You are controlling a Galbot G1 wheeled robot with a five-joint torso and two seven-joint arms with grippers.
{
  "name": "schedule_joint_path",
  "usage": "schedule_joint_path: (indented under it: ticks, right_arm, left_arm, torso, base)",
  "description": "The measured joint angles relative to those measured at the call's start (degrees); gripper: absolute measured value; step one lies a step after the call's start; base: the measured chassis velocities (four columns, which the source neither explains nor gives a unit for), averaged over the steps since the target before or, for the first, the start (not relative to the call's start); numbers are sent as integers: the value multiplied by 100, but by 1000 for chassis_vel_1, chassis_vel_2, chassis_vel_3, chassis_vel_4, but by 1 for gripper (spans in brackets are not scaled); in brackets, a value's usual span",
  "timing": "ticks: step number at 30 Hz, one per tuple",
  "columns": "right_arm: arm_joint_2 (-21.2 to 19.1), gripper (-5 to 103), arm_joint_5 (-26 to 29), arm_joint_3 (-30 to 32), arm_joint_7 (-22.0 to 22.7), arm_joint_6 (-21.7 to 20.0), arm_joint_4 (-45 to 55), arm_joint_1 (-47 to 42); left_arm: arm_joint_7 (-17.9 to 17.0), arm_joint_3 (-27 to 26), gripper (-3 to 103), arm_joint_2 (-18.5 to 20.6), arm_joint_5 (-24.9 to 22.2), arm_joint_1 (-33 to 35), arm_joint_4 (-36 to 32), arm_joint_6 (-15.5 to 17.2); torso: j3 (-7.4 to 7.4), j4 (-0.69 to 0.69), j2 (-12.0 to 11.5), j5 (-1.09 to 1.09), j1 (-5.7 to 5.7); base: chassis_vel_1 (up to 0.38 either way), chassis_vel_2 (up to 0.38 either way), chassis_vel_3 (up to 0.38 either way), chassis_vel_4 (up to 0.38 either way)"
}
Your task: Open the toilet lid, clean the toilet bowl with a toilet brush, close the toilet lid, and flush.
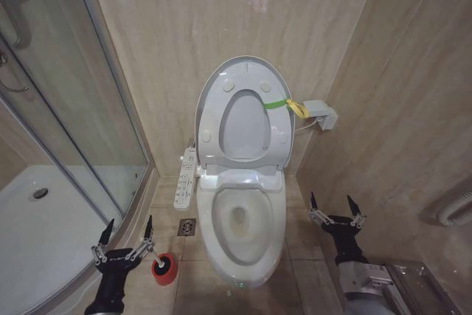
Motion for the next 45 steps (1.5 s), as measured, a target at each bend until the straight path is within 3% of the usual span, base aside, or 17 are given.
schedule_joint_path:
  ticks: [6, 10, 16, 24, 30, 38, 45]
  right_arm:
    - [0, 100, 0, 0, 0, 0, 0, 0]
    - [0, 100, 0, 0, 0, 0, 0, 0]
    - [0, 100, 0, 0, 0, 0, 0, 0]
    - [0, 100, 0, 0, 0, 0, 0, 0]
    - [0, 100, 0, 0, 0, 0, 0, 0]
    - [0, 100, 0, 0, 0, 0, 0, 0]
    - [0, 100, 0, 0, -1, 0, 0, 0]
  left_arm:
    - [627, -513, 97, 24, -438, -89, 279, -181]
    - [778, -671, 96, 31, -572, -153, 442, -332]
    - [704, -718, 96, 26, -732, -258, 643, -450]
    - [508, -717, 98, 45, -583, -319, 802, -267]
    - [518, -616, 100, 32, -419, -338, 716, -174]
    - [659, -370, 100, -47, 87, -338, 553, -422]
    - [680, -284, 100, -89, 203, -363, 507, -407]
  torso:
    - [0, 1, 0, 0, 0]
    - [0, 1, 0, 0, 0]
    - [0, 0, 0, 0, 0]
    - [0, 1, 0, 0, 0]
    - [0, 0, 0, 0, 0]
    - [0, 0, 0, 0, 0]
    - [0, 0, 0, 1, 0]
  base:
    - [0, 0, 0, 0]
    - [0, 0, 0, 0]
    - [0, 0, 0, 0]
    - [0, 0, 0, 0]
    - [0, 0, 0, 0]
    - [0, 0, 0, 0]
    - [0, 0, 0, 0]
